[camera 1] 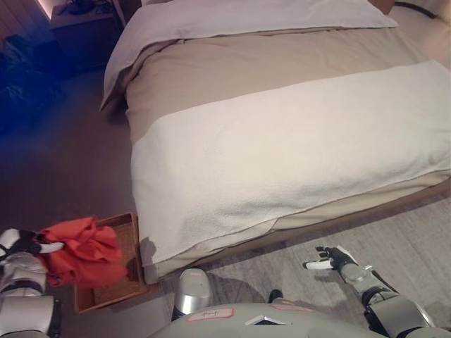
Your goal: Put the clothes on the bed into the basket.
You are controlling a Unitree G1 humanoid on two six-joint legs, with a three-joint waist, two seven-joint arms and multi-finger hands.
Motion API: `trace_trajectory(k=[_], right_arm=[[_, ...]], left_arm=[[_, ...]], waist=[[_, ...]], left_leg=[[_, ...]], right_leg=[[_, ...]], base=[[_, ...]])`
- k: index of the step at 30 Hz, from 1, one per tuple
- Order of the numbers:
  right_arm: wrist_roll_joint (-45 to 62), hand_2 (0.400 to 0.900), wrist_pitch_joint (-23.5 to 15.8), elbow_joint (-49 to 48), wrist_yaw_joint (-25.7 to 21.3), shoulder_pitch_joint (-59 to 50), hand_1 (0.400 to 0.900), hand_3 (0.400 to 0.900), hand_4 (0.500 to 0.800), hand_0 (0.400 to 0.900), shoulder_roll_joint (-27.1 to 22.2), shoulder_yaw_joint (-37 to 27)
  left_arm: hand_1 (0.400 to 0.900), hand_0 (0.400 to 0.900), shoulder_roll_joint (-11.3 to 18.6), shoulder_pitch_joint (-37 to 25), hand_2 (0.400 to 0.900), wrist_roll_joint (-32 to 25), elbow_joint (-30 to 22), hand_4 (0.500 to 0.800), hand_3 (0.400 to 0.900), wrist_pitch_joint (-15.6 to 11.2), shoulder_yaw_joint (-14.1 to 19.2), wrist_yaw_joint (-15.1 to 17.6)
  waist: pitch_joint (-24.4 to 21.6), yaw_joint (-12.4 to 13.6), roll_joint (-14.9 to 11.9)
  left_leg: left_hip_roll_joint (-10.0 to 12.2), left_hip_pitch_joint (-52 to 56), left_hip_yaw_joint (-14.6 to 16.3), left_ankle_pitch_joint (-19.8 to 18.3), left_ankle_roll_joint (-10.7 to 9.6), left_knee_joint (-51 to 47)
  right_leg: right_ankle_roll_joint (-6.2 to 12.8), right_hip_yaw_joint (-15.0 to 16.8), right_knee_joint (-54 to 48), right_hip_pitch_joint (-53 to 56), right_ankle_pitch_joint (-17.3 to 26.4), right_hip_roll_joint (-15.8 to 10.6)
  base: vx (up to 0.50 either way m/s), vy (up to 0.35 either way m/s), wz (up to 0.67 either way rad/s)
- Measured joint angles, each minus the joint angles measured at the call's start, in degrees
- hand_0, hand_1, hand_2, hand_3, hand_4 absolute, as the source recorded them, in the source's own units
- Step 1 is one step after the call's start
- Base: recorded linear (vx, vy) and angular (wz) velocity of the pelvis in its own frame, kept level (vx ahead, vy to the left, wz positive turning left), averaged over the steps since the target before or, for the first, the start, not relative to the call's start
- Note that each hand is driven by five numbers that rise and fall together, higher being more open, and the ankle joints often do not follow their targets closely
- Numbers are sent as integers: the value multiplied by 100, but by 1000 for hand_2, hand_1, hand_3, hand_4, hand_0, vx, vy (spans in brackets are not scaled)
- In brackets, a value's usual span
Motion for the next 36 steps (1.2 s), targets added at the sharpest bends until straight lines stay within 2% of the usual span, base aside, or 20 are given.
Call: trace_trajectory(k=[3, 6, 7, 8, 16, 24, 26, 29, 30, 32, 33, 36], right_arm=[[1, 900, 1, 54, 3, 20, 900, 900, 800, 900, 0, 0], [3, 900, 0, 54, 11, 38, 900, 900, 800, 900, 2, -2], [4, 900, -2, 54, 15, 57, 900, 900, 800, 900, 3, -2], [4, 900, -4, 54, 20, 77, 900, 900, 800, 900, 9, -2], [5, 900, -4, 55, 45, 88, 900, 900, 800, 900, 35, -56], [4, 900, -3, 59, 100, 151, 900, 900, 800, 900, 51, -260], [4, 900, 0, 61, 105, 174, 900, 900, 800, 900, 53, -262], [4, 900, 6, 63, 109, 221, 900, 900, 800, 900, 65, -378], [4, 900, 9, 62, 106, 230, 900, 900, 800, 900, 67, -435], [3, 900, 7, 57, 112, 213, 900, 900, 800, 900, 77, -445], [3, 900, 7, 54, 108, 214, 900, 900, 800, 900, 79, -473], [3, 900, 26, 53, 105, 214, 900, 900, 800, 900, 95, -485]], left_arm=[[400, 400, 198, -55, 400, 136, -16, 500, 400, 32, -5, 3], [400, 400, 235, -79, 400, 206, -79, 500, 400, 39, -5, 16], [445, 445, 234, -115, 445, 207, -85, 527, 445, 45, -5, 16], [900, 900, 234, -158, 900, 206, -92, 800, 900, 49, -5, 18], [900, 900, 234, -164, 900, 202, -200, 800, 900, 101, 3, 21], [900, 900, 233, -143, 900, 151, -678, 800, 900, 96, 160, 31], [900, 900, 186, -47, 900, -37, -970, 800, 900, 89, 323, 48], [900, 900, -106, 83, 900, -525, -1587, 800, 900, 88, 632, 167], [900, 900, -305, 147, 900, -697, -1851, 800, 900, 78, 661, 231], [900, 900, -646, 170, 900, -1034, -2055, 800, 900, -26, 644, 211], [900, 900, -896, 161, 900, -1434, -2159, 800, 900, -59, 668, 213], [900, 900, -1415, 164, 900, -2322, -2326, 800, 900, -106, 450, -71]], waist=[[-18, 32, -44], [-38, 92, -104], [-37, 107, -137], [-37, 124, -171], [-19, 122, -307], [8, 120, -265], [14, 119, -256], [30, 119, -231], [37, 121, -219], [53, 113, -191], [54, 106, -189], [51, 42, -193]], left_leg=[[2, -18, -11, -13, -37, 2], [4, -65, 5, -22, -57, 6], [6, -68, 21, -21, -56, 8], [7, -73, 22, -11, -66, 9], [18, -69, 70, 3, -59, 9], [21, -12, 134, 2, -62, -12], [21, 2, 147, 2, -62, -13], [20, 48, 144, 7, -72, -12], [17, 67, 141, 7, -71, -10], [16, 106, 137, 5, -74, -11], [15, 119, 138, 1, -79, -10], [11, 129, 141, 0, -79, -15]], right_leg=[[2, -11, -2, -11, -3, 2], [3, 18, 28, -88, -5, -1], [3, 34, 33, -108, -5, -2], [3, 33, 31, -108, -5, -2], [2, 76, 9, -136, -5, -3], [2, 133, 1, -129, -5, -7], [4, 141, -2, -121, -3, -8], [17, 131, -11, -65, 4, -8], [24, 126, -7, -46, 8, -10], [24, 122, -16, -2, 7, -11], [9, 123, -12, 8, -2, -13], [3, 123, -14, 14, -5, -20]], base=[[-8, 6, -3], [0, 8, -6], [11, 3, -6], [7, 9, -7], [7, 12, -8], [1, 2, -1], [0, 0, 0], [0, 0, 0], [0, 0, 0], [0, 0, 0], [0, 0, 0], [0, 4, -1]])
